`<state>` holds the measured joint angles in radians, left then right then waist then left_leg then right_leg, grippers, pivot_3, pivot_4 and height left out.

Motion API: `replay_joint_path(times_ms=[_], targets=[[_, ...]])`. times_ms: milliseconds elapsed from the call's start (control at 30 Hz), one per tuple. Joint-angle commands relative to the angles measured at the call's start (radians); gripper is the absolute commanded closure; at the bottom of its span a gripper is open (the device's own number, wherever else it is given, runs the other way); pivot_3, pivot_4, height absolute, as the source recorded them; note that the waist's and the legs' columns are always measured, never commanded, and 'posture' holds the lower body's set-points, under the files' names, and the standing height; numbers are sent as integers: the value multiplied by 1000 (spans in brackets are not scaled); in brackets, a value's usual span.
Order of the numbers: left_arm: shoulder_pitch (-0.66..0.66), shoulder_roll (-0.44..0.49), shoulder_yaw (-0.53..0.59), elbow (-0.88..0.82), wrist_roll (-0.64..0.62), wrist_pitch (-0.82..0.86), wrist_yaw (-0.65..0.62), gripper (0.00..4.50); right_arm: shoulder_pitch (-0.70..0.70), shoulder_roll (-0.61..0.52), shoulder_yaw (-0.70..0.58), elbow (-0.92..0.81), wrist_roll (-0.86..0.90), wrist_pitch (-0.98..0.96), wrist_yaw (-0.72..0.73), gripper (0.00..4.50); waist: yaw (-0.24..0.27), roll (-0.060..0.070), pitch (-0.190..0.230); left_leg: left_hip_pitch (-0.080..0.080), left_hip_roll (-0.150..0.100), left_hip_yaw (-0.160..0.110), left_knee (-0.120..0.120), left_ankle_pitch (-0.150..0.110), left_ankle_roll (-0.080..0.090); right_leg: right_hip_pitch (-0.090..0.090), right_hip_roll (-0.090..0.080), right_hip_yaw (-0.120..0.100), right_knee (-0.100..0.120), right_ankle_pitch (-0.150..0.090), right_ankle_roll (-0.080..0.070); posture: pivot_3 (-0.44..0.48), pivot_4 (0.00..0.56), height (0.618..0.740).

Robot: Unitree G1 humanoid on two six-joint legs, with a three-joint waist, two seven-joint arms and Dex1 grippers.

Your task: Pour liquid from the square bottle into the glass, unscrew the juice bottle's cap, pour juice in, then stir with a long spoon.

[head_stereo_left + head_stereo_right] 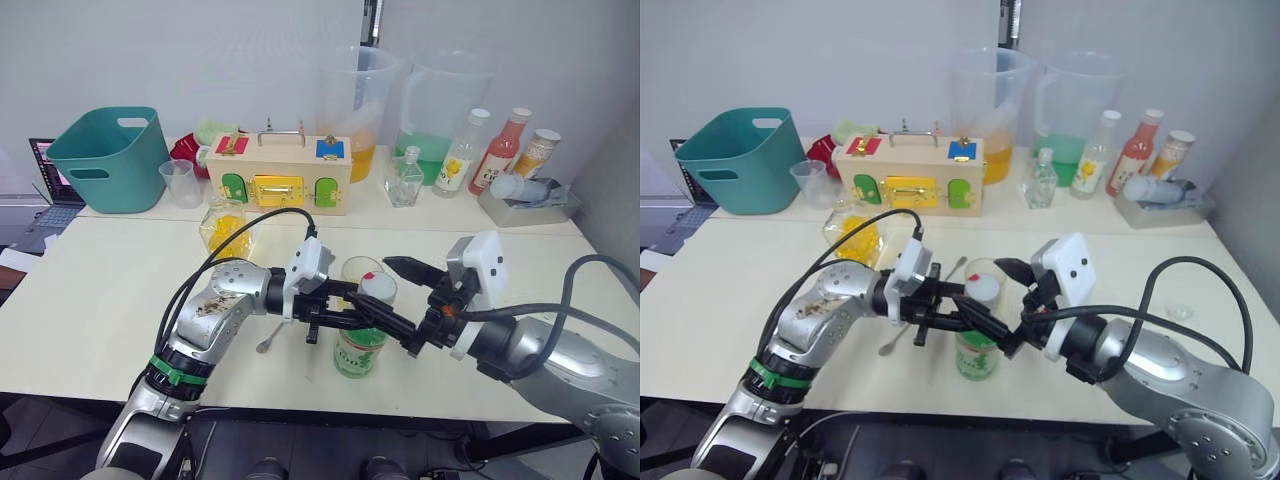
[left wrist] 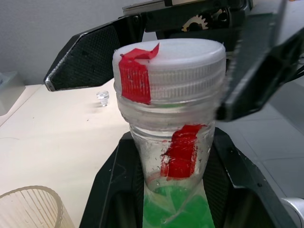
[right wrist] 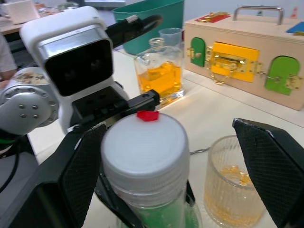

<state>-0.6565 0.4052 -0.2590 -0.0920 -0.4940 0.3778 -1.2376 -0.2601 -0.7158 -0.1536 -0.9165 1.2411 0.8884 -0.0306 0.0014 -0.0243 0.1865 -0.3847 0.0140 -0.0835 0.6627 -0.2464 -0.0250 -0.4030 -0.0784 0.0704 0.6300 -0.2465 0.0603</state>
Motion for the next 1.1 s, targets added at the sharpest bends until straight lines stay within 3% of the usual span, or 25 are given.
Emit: replay_joint_path(times_ms=[33,233,500,633,800,1100], targets=[[1,-10,-31,11,32,11,10,3367,3,-1,3,-47,21,-37,-46,811,0,0,0,0,0,0,0,0,0,0,0,0,0,0,0,0,150,740],[-4,-12,-31,21,37,7,6,3367,23,-14,2,-59,48,-67,-49,2738,0,0,0,0,0,0,0,0,0,0,0,0,0,0,0,0,150,740],[-16,4,-22,39,54,-11,18,3368,86,-92,-17,-25,57,-120,204,2738,-3,0,0,1,1,0,0,0,0,0,1,0,0,0,0,0,150,740],[0,34,-7,14,54,-8,27,3368,-25,-166,92,150,-114,-178,642,2738,-15,0,0,2,1,1,0,0,0,1,1,0,-1,0,0,0,150,740],[17,67,4,-22,52,0,38,3368,-226,-198,235,410,-316,-297,1089,2738,-24,0,0,4,2,1,-1,0,0,2,2,0,0,0,0,0,150,740],[44,97,11,-80,44,20,64,3369,-492,-118,373,687,-494,-396,1492,2738,-23,0,0,3,2,1,-1,0,0,0,1,0,1,0,0,0,150,740]])
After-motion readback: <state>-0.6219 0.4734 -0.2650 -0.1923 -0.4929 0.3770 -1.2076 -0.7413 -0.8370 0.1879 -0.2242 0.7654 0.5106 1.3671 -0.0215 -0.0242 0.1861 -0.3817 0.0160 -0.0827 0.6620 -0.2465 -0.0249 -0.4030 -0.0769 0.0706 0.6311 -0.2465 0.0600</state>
